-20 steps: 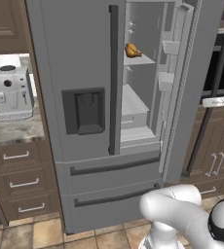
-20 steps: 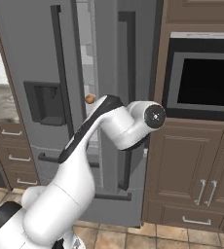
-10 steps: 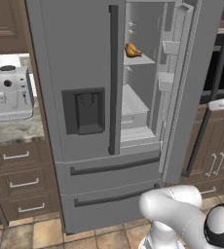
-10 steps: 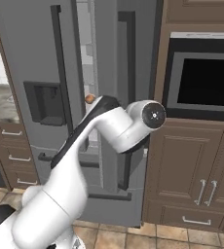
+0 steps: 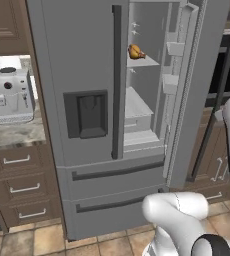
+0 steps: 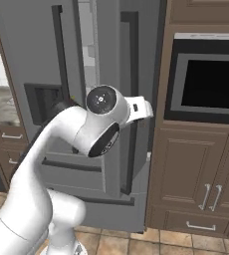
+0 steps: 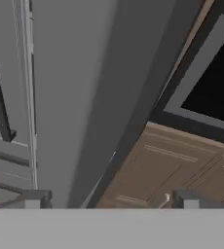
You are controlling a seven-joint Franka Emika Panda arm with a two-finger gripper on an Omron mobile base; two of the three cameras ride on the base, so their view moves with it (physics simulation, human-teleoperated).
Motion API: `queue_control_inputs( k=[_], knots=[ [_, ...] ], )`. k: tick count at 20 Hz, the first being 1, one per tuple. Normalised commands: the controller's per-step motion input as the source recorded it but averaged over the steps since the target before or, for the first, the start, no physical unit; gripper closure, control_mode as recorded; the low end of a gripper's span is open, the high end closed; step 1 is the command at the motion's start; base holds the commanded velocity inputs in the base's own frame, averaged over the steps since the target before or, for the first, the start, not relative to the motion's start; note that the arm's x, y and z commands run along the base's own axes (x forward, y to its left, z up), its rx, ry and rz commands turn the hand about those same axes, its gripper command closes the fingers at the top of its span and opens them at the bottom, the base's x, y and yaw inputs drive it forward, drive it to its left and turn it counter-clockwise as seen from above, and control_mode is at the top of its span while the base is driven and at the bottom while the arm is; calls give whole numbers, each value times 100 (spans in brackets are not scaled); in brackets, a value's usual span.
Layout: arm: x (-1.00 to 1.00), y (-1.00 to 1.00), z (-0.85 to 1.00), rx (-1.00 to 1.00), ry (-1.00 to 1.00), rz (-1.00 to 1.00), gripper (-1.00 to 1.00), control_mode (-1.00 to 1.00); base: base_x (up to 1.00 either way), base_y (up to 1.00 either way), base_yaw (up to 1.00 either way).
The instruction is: Gather the broccoli and onion from the fridge and place them on a tray on the dining counter. Then gather the chicken drumsticks from the fridge and place them on the other tray.
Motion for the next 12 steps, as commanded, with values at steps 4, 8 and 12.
queue_control_inputs(
  k=[4, 8, 12],
  knots=[
    [-11, 80, 47, -45, 30, -24, -100, -100, 0, 0, 0],
    [13, 100, 8, -25, 6, -29, -100, -100, 0, 0, 0],
    [-3, 100, -7, -15, 13, -27, -100, -100, 0, 0, 0]
  ],
)
